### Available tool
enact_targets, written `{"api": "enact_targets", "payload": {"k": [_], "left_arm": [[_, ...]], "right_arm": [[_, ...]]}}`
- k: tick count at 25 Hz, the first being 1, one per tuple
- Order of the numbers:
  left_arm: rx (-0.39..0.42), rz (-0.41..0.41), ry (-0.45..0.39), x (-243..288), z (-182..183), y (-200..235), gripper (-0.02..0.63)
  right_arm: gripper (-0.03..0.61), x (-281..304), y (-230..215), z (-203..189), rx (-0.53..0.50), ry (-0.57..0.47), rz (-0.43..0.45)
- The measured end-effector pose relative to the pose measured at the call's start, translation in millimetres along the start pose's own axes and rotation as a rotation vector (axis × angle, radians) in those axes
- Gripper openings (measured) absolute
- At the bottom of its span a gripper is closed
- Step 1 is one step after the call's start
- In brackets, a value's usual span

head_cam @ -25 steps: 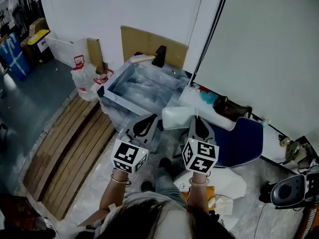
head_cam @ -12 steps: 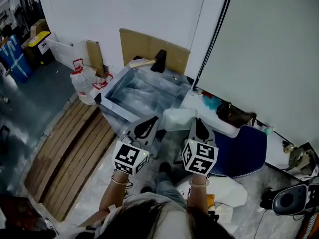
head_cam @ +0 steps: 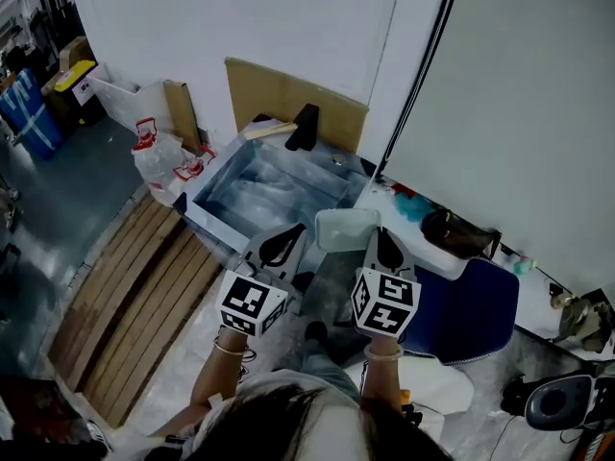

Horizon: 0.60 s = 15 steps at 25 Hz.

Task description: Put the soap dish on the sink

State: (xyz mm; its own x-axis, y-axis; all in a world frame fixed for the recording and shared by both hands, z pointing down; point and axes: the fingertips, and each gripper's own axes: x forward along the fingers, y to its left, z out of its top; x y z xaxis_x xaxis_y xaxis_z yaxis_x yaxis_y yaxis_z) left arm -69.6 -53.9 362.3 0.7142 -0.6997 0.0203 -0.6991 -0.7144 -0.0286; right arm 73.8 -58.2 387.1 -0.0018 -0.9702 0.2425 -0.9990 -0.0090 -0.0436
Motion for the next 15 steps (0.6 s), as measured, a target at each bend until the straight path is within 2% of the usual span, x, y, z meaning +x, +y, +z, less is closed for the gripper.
{"api": "enact_targets", "payload": {"k": [15], "left_arm": [[-0.035,0.044,0.042,98.3,-17.4,17.8,0.009]], "right_arm": [[0.031,97.0,-44.6,3.4,-0.012,0.061,0.075]]}}
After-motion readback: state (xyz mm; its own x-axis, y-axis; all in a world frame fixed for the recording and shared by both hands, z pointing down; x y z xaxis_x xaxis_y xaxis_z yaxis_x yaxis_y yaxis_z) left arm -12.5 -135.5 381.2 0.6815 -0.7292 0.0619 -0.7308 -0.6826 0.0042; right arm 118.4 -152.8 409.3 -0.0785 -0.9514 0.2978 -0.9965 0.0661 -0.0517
